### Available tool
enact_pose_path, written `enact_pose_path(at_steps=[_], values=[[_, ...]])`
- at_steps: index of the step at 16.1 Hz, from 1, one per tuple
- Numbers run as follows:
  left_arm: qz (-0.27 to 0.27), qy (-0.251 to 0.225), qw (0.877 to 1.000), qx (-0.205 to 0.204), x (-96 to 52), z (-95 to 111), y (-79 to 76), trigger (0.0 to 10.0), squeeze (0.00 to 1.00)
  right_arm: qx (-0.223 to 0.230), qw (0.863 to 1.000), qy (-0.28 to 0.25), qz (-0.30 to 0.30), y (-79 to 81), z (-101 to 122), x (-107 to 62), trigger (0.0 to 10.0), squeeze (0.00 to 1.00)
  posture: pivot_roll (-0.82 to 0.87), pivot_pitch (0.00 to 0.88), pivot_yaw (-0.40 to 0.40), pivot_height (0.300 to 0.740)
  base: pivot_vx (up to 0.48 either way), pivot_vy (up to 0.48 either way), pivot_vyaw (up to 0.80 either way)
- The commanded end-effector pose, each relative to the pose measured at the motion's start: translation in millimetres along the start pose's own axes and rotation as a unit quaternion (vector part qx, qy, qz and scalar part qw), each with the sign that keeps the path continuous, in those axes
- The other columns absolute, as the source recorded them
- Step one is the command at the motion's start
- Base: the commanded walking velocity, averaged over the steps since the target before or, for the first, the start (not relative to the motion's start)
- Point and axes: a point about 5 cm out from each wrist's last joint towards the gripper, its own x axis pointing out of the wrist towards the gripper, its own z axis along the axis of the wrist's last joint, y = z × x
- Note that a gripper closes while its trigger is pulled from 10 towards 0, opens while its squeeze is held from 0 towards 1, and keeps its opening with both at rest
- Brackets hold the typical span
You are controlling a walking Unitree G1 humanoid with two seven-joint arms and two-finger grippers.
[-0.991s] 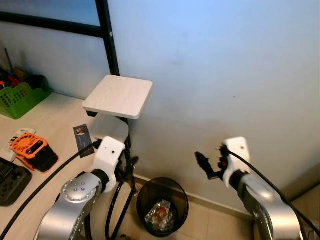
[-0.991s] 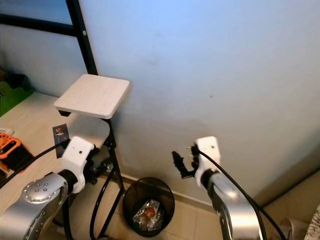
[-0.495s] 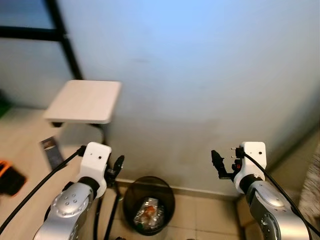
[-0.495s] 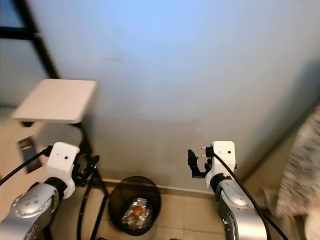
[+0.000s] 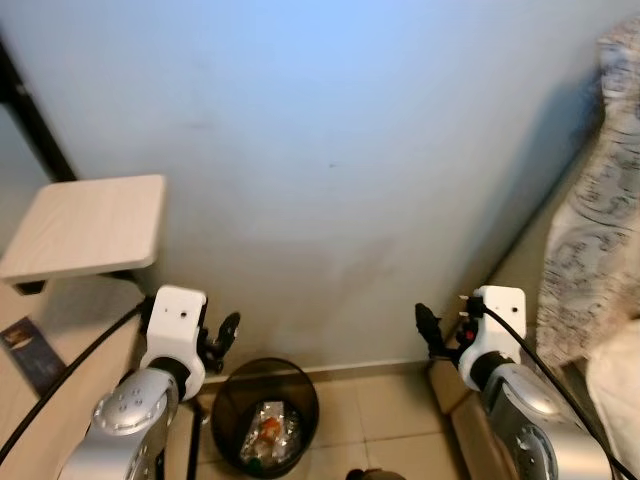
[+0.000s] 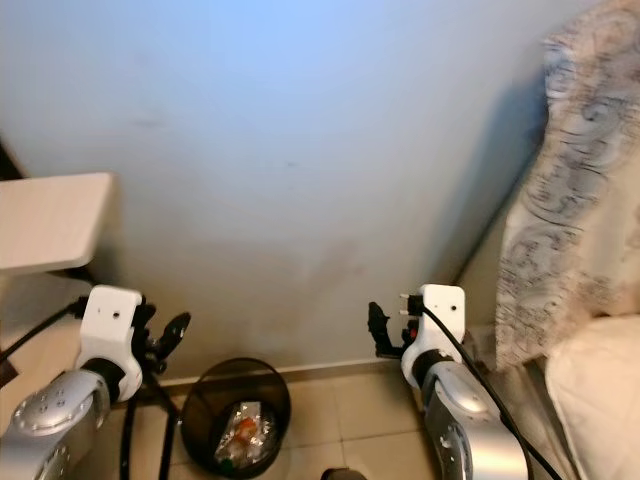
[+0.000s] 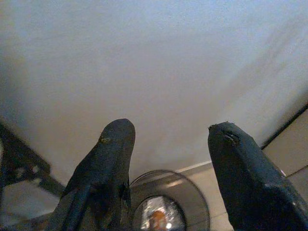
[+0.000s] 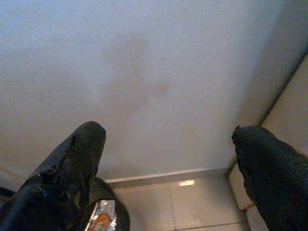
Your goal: Clean up the room
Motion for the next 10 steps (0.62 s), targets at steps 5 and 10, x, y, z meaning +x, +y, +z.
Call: enact_pose_path(at_steps=[5, 10], values=[[0.004, -0.010, 1.000, -0.012, 1.9, 9.7, 1.3, 10.0, 0.00, -0.005, 1.000, 0.004, 0.000, 2.8, 2.9, 3.4, 10.0, 0.00, -0.01, 0.000, -0.007, 0.740, 0.000, 0.000, -0.16], [0.008, -0.002, 1.000, -0.006, 2.3, 6.1, 2.7, 10.0, 0.00, -0.006, 1.000, 0.003, 0.000, 0.9, 3.1, 3.7, 10.0, 0.00, -0.01, 0.000, -0.007, 0.740, 0.000, 0.000, -0.64]])
